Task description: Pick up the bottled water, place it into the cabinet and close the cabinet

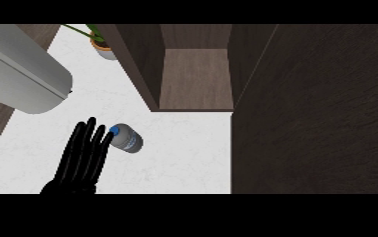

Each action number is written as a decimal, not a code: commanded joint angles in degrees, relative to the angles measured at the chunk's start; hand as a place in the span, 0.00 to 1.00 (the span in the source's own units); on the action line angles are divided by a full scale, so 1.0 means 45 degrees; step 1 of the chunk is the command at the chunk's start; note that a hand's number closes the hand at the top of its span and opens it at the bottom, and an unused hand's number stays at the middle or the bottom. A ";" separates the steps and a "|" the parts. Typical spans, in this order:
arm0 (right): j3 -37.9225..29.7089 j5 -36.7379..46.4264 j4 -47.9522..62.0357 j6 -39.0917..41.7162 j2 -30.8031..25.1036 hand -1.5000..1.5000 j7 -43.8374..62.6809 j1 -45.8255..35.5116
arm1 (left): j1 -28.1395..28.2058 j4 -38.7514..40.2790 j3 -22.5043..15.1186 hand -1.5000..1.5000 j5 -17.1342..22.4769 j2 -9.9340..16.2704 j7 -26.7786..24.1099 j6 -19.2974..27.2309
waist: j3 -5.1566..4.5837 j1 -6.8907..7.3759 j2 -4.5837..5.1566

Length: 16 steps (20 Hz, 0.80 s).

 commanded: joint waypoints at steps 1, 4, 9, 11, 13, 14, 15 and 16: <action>0.0373 -0.0094 -0.0206 0.0403 0.0269 0.00 -0.0385 0.0999 | 0.1244 -0.0548 -0.0789 0.00 -0.0273 0.0249 -0.0602 -0.0005 | -0.0003 0.0015 -0.0007; -0.0071 -0.0185 -0.0169 0.0804 0.0004 0.00 -0.0633 0.1322 | 0.1906 -0.0645 -0.0254 0.00 0.0257 0.0638 -0.1237 -0.0282 | -0.0004 0.0024 -0.0010; 0.1154 0.0950 0.0081 0.0368 0.0366 0.00 -0.1145 0.1331 | 0.1073 0.0418 0.0514 0.00 0.0733 0.0719 -0.1627 -0.0541 | -0.0007 -0.0003 0.0008; 0.0646 0.0332 -0.0945 0.0414 0.0281 0.00 -0.0330 0.1436 | 0.1488 0.1041 0.1254 0.00 0.1570 0.0957 -0.2854 -0.1255 | -0.0014 0.0010 0.0006; 0.0401 0.0545 0.0221 0.1571 0.0153 0.00 -0.2037 0.2350 | 0.1781 0.1115 0.0996 0.00 0.1121 0.0880 -0.3320 -0.1167 | -0.0005 -0.0017 -0.0004; 0.1674 0.1445 0.0193 0.0499 0.0372 0.00 -0.2078 0.2005 | 0.2713 -0.0197 0.0575 0.00 0.1169 0.1119 -0.2859 -0.1125 | -0.0006 0.0044 -0.0007; 0.1753 0.1514 0.0528 0.0513 0.0373 0.00 -0.2246 0.1938 | 0.1825 0.0552 0.1316 0.00 0.1450 0.1030 -0.2849 -0.1092 | -0.0006 0.0010 0.0006; 0.0750 0.0564 0.0060 0.1212 0.0138 0.00 -0.2096 0.2447 | 0.1477 0.1933 0.1466 0.00 0.1582 0.0752 -0.3620 -0.1293 | -0.0007 -0.0035 0.0006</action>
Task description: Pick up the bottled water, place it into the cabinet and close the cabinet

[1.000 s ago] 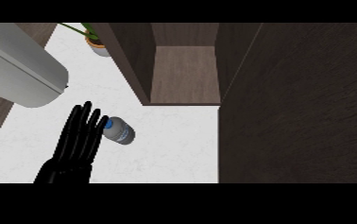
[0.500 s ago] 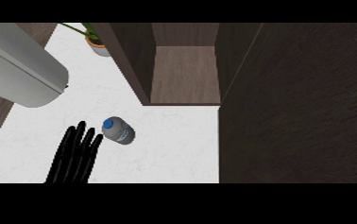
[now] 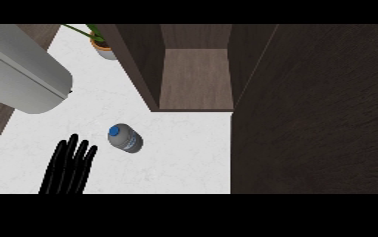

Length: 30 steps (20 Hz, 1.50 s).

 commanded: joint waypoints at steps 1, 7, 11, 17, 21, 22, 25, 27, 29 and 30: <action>0.0186 0.0114 -0.0546 -0.0212 -0.0091 0.00 0.0623 -0.0142 | -0.0582 0.0042 0.1094 0.00 0.0885 0.0148 0.0416 -0.0049 | 0.0001 -0.0004 0.0016; -0.0636 -0.0081 0.0816 0.0764 -0.0305 0.00 -0.1013 -0.0061 | -0.0734 0.2466 0.1914 0.00 0.0779 0.0120 -0.1249 -0.0536 | 0.0003 -0.0016 0.0019; -0.0446 0.0006 0.0721 0.0336 -0.0006 0.00 -0.0747 -0.0300 | -0.0943 0.2890 0.2281 0.00 0.0779 0.0264 -0.1671 -0.0955 | 0.0003 0.0003 0.0015; 0.0865 0.1279 0.1078 0.0079 0.0117 0.00 -0.1681 0.0248 | -0.2106 0.4729 0.3368 0.00 0.0992 0.0754 -0.1736 -0.1617 | 0.0001 -0.0026 0.0018; 0.0087 0.0224 0.0518 0.0327 -0.0139 0.00 -0.0964 0.0235 | -0.2638 0.6298 0.4016 0.00 0.1273 0.0981 -0.2434 -0.2443 | 0.0001 -0.0016 0.0022; -0.0402 -0.0502 0.0097 0.0733 -0.0464 0.00 -0.1143 0.0734 | -0.3010 0.6588 0.4151 0.00 0.1197 0.0966 -0.2294 -0.2301 | 0.0003 -0.0053 0.0019; 0.0268 0.0320 0.0534 0.0499 -0.0213 0.00 -0.0983 0.0227 | -0.3814 0.8044 0.3961 0.00 0.0726 0.0522 -0.2495 -0.2077 | 0.0001 -0.0045 0.0030; -0.0312 -0.0432 0.0159 0.1171 -0.0707 0.00 -0.1393 0.1069 | -0.5326 0.9881 0.4782 0.00 0.1362 0.0690 -0.2460 -0.2307 | -0.0003 -0.0161 0.0038; 0.0020 0.0064 0.0221 0.1236 -0.0465 0.00 -0.2124 0.1547 | -0.4862 0.9643 0.4637 0.00 0.1066 0.0597 -0.2691 -0.2374 | 0.0003 -0.0091 0.0016; 0.0409 0.0620 0.0440 0.0690 -0.0194 0.00 -0.1574 0.1120 | -0.4347 0.9844 0.4569 0.00 0.1275 0.0514 -0.3003 -0.2832 | 0.0001 -0.0051 0.0021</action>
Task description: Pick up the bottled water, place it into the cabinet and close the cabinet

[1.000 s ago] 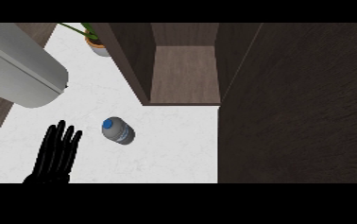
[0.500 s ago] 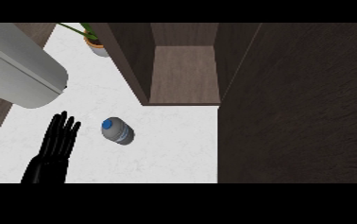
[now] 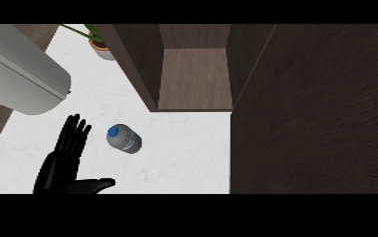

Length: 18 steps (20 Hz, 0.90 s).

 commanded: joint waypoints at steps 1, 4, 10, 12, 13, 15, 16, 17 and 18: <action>0.0081 -0.0093 0.0428 0.0073 0.0133 0.00 -0.0277 -0.0159 | -0.0615 0.2066 0.0460 0.00 0.0116 -0.0157 -0.0789 -0.0441 | 0.0000 0.0016 0.0005; 0.0679 0.0466 -0.0261 -0.0166 0.0198 0.00 0.0029 0.0286 | -0.2034 0.3621 0.0592 0.00 0.0279 -0.0452 -0.0516 -0.0356 | -0.0003 -0.0029 0.0008; 0.0243 -0.0059 0.0221 0.0121 -0.0034 0.00 -0.0368 0.0253 | -0.3039 0.6367 0.1238 0.00 0.0500 -0.0303 -0.1943 -0.1518 | -0.0001 -0.0010 0.0009; 0.0536 0.0182 -0.0157 -0.0004 -0.0041 0.00 -0.0086 0.0543 | -0.4044 0.8758 0.1573 0.00 0.0231 -0.0129 -0.3025 -0.1907 | -0.0014 -0.0102 0.0034; -0.0853 -0.1084 -0.0307 0.0318 -0.0706 0.00 0.0271 -0.0075 | -0.3753 0.8661 0.1671 0.00 0.0382 0.0062 -0.3364 -0.2407 | -0.0008 -0.0035 0.0030; -0.0661 -0.0937 0.0342 0.0442 -0.0353 0.00 -0.0534 0.0194 | -0.4400 0.9836 0.1636 0.00 0.0044 -0.0120 -0.4040 -0.2388 | -0.0007 -0.0071 0.0026; 0.0486 0.0005 -0.0818 -0.0253 0.0046 0.00 0.0259 0.0569 | -0.4174 1.0041 0.1542 0.00 -0.0116 -0.0081 -0.4467 -0.2651 | -0.0011 -0.0060 0.0020; -0.0412 -0.0387 0.0607 0.0384 -0.0271 0.00 -0.0587 -0.0100 | -0.5072 1.0296 0.1610 0.00 -0.0107 -0.0297 -0.4036 -0.2069 | -0.0004 -0.0046 0.0019; -0.0279 -0.0736 -0.0092 0.0217 -0.0320 0.00 0.0077 -0.0035 | -0.5384 1.0927 0.1762 0.00 -0.0087 -0.0293 -0.4321 -0.2134 | -0.0006 -0.0050 0.0022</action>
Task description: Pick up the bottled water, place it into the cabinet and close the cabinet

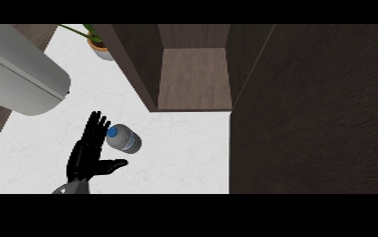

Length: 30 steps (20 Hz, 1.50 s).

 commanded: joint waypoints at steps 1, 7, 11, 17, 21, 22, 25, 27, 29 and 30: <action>-0.0187 0.0124 0.0018 0.0161 -0.0186 0.00 -0.0033 -0.0063 | -0.1177 0.1824 0.0150 0.00 -0.0294 -0.0266 -0.1035 0.0071 | 0.0000 -0.0004 -0.0002; 0.0624 0.0926 0.0953 0.0142 0.0315 0.00 -0.0829 -0.0188 | -0.1927 0.3721 0.0309 0.00 -0.0372 -0.0206 -0.1810 -0.0782 | -0.0002 -0.0024 0.0007; 0.1194 0.1149 -0.0054 0.0217 0.0163 0.00 -0.0791 0.1015 | -0.2546 0.5021 0.0686 0.00 -0.0315 -0.0211 -0.2630 -0.0955 | -0.0011 -0.0136 0.0017; 0.0698 0.0531 0.0180 -0.0560 0.0337 0.00 0.0569 -0.0851 | -0.2871 0.4953 0.0519 0.00 -0.0035 -0.0520 -0.1856 -0.2365 | -0.0009 -0.0004 0.0032; 0.0625 0.0455 -0.0114 -0.0819 0.0297 0.00 0.1057 -0.0962 | -0.3615 0.5441 0.0877 0.00 0.0263 -0.0474 -0.1386 -0.2368 | -0.0017 -0.0046 0.0057; -0.0093 -0.0095 0.0974 0.0115 -0.0049 0.00 -0.0258 -0.0753 | -0.3088 0.5817 0.0760 0.00 -0.0009 -0.0323 -0.2306 -0.2871 | -0.0013 -0.0120 0.0060; 0.0925 0.0654 0.0266 -0.0193 0.0295 0.00 -0.0096 -0.0082 | -0.3163 0.5615 0.0680 0.00 0.0080 -0.0776 -0.2032 -0.2997 | -0.0013 -0.0141 0.0018; -0.0300 -0.0432 0.0632 -0.0073 -0.0229 0.00 0.0466 -0.1010 | -0.3407 0.5324 0.0510 0.00 -0.0026 -0.0921 -0.2027 -0.3041 | -0.0004 -0.0020 0.0028; 0.0061 -0.0013 0.0786 0.0210 -0.0199 0.00 -0.0163 -0.0281 | -0.3020 0.5827 0.0373 0.00 -0.0347 -0.0498 -0.2631 -0.3669 | -0.0010 -0.0089 0.0035; -0.0121 0.0034 0.0963 0.0090 -0.0040 0.00 -0.0471 -0.0333 | -0.2773 0.5580 0.0203 0.00 -0.0404 -0.0722 -0.2524 -0.3735 | -0.0002 -0.0036 0.0011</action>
